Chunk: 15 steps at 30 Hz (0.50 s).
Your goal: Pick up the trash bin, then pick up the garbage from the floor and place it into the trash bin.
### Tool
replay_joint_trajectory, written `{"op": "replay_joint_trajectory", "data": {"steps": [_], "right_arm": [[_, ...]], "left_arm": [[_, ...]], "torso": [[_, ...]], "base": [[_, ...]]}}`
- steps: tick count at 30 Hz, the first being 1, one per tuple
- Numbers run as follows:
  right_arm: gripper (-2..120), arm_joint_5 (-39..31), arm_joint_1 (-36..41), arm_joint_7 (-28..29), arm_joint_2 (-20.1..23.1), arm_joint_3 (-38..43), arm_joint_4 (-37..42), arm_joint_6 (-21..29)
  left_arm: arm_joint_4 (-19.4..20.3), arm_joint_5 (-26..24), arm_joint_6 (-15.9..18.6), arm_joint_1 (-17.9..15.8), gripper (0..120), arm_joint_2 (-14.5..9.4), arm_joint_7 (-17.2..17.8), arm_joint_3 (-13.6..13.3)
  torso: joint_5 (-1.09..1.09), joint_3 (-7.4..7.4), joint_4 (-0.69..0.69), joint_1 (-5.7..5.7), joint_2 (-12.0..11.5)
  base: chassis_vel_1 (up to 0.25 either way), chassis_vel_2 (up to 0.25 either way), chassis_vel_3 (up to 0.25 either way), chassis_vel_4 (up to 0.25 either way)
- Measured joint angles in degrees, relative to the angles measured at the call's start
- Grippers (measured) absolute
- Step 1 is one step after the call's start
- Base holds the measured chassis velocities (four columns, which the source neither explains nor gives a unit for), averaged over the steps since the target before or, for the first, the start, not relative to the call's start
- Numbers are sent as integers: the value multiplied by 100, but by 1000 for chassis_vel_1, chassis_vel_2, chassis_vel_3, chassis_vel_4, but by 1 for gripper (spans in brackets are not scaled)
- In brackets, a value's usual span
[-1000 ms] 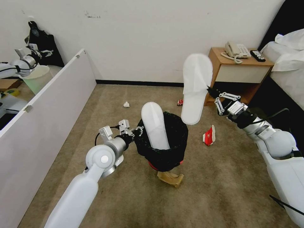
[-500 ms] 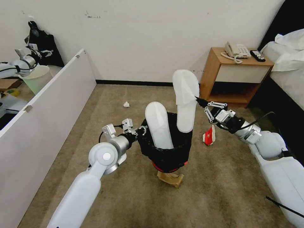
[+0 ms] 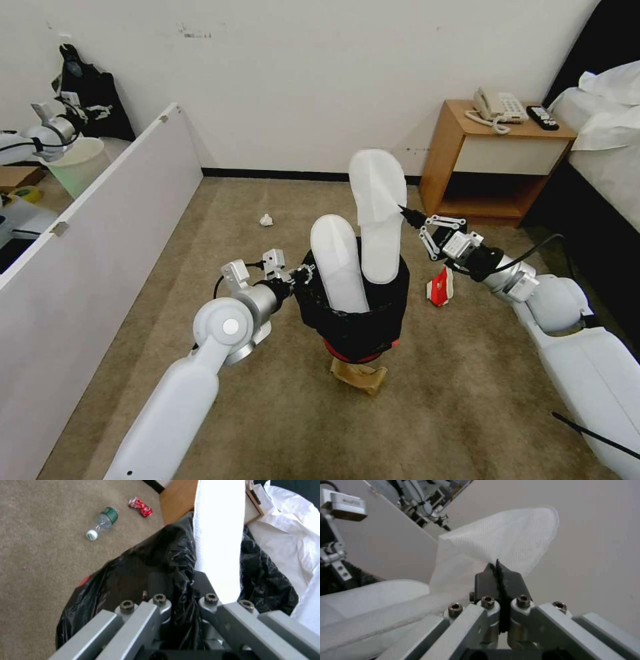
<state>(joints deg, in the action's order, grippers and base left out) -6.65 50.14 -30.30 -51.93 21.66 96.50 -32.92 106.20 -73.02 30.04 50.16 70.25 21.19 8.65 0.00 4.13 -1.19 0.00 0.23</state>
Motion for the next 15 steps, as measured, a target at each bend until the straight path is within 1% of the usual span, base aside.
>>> {"op": "replay_joint_trajectory", "data": {"steps": [8, 15], "right_arm": [[0, 16, -10, -65, 11, -205, -242, 1], [0, 182, 22, -167, -32, -431, -737, -113]], "left_arm": [[23, 2, -1, -2, 3, -17, -24, 15], [40, 22, -15, 26, 3, -37, -82, 52]], "torso": [[0, 0, -1, 0, 0], [0, 0, -1, 0, 0]], "base": [[0, 0, 0, 0], [0, 0, 0, 0]]}}
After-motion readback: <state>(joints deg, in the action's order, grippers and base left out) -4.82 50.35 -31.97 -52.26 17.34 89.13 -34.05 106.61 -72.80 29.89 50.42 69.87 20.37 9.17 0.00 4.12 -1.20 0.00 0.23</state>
